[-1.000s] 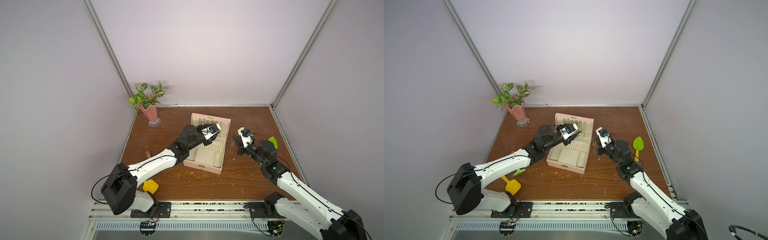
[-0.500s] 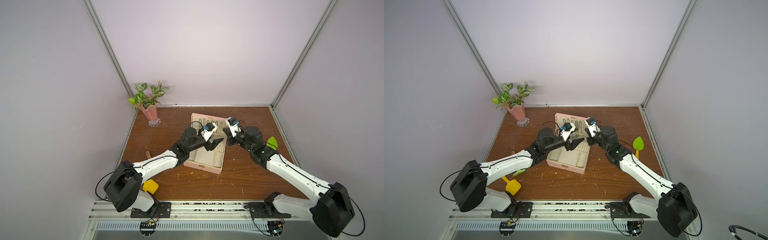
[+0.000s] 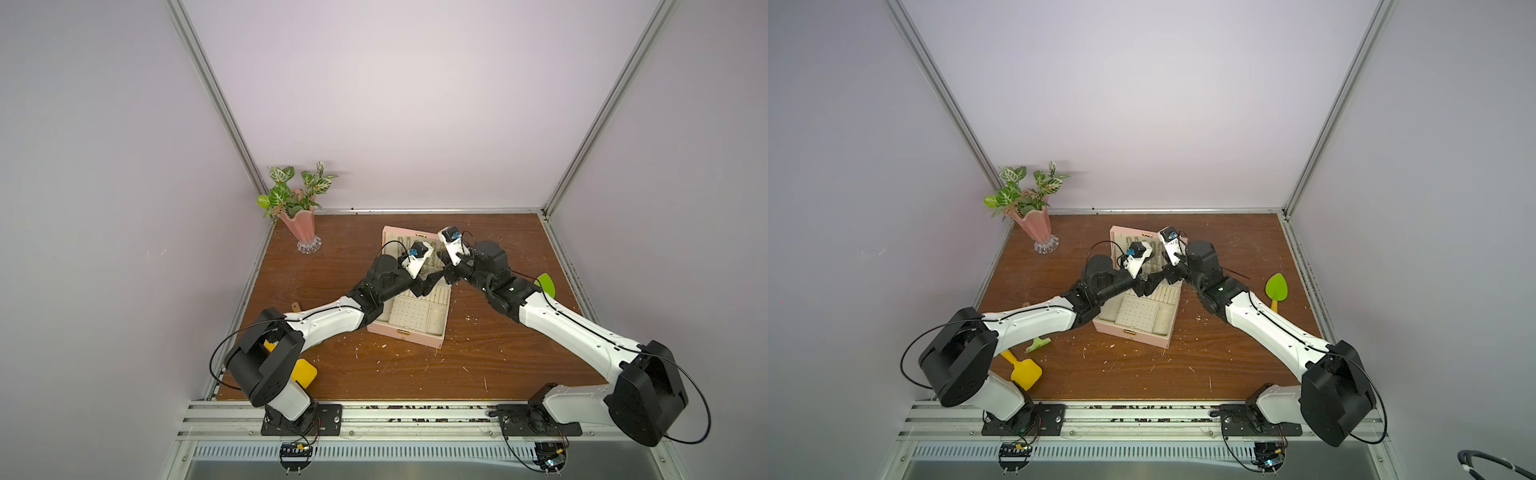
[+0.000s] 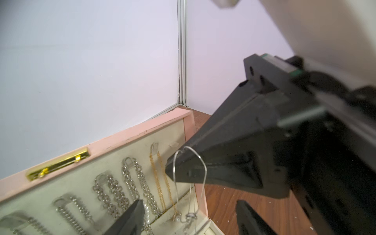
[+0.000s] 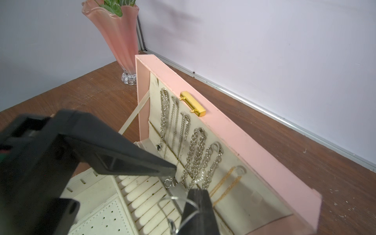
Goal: Put jewelry chain into jewelry box
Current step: Hang the necklace on the jewelry box clasp.
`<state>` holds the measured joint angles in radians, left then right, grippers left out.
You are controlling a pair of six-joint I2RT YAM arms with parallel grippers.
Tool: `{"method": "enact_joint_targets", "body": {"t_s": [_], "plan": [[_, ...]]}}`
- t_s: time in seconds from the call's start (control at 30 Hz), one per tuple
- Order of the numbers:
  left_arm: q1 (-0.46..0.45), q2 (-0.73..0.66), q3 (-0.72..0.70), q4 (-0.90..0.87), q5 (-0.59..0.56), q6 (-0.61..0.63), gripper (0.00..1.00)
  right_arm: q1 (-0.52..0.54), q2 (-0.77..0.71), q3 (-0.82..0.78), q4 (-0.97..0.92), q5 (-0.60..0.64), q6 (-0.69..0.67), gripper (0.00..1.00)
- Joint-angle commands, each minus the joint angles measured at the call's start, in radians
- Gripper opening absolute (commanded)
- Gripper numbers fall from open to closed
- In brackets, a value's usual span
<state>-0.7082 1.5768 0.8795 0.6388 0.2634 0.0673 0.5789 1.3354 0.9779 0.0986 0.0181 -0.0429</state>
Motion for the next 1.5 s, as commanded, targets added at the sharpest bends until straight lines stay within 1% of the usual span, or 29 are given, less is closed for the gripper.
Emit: {"method": "enact_joint_targets", "body": {"t_s": [0.0,0.23,0.5,0.7,0.83,0.97,1.07,1.13,1.2,1.3,1.4,1.47], "plan": [[0.01,0.02,0.045,0.043,-0.013,0.018,0.73,0.008,-0.004,0.043,-0.002,0.028,0.022,0.02],[0.01,0.048,0.071,0.07,0.001,0.017,0.73,0.008,-0.005,0.036,-0.01,0.039,0.024,0.03],[0.01,0.043,0.07,0.06,-0.037,0.03,0.73,0.007,-0.018,0.031,-0.026,0.085,0.026,0.03],[0.01,0.06,0.084,0.066,-0.011,0.023,0.73,0.005,-0.017,0.034,-0.033,0.086,0.03,0.03],[0.012,0.073,0.097,0.067,-0.015,0.027,0.73,0.005,-0.019,0.037,-0.036,0.084,0.036,0.03],[0.026,0.089,0.113,0.043,0.002,0.005,0.73,0.005,-0.024,0.038,-0.038,0.081,0.04,0.03],[0.066,0.066,0.066,0.083,0.089,-0.054,0.73,-0.003,-0.033,0.032,-0.043,0.078,0.041,0.03],[0.107,0.032,0.008,0.13,0.178,-0.073,0.73,-0.016,-0.045,0.025,-0.044,0.061,0.043,0.04],[0.156,-0.02,-0.049,0.161,0.308,-0.083,0.73,-0.043,-0.071,0.008,-0.035,0.008,0.042,0.05],[0.195,-0.072,-0.077,0.133,0.431,-0.081,0.73,-0.069,-0.096,-0.007,-0.024,-0.062,0.038,0.07],[0.199,-0.088,-0.079,0.068,0.48,-0.046,0.73,-0.101,-0.114,-0.011,-0.033,-0.147,0.036,0.08],[0.199,-0.078,-0.08,0.088,0.509,-0.056,0.73,-0.118,-0.121,-0.014,-0.036,-0.191,0.044,0.08]]}}
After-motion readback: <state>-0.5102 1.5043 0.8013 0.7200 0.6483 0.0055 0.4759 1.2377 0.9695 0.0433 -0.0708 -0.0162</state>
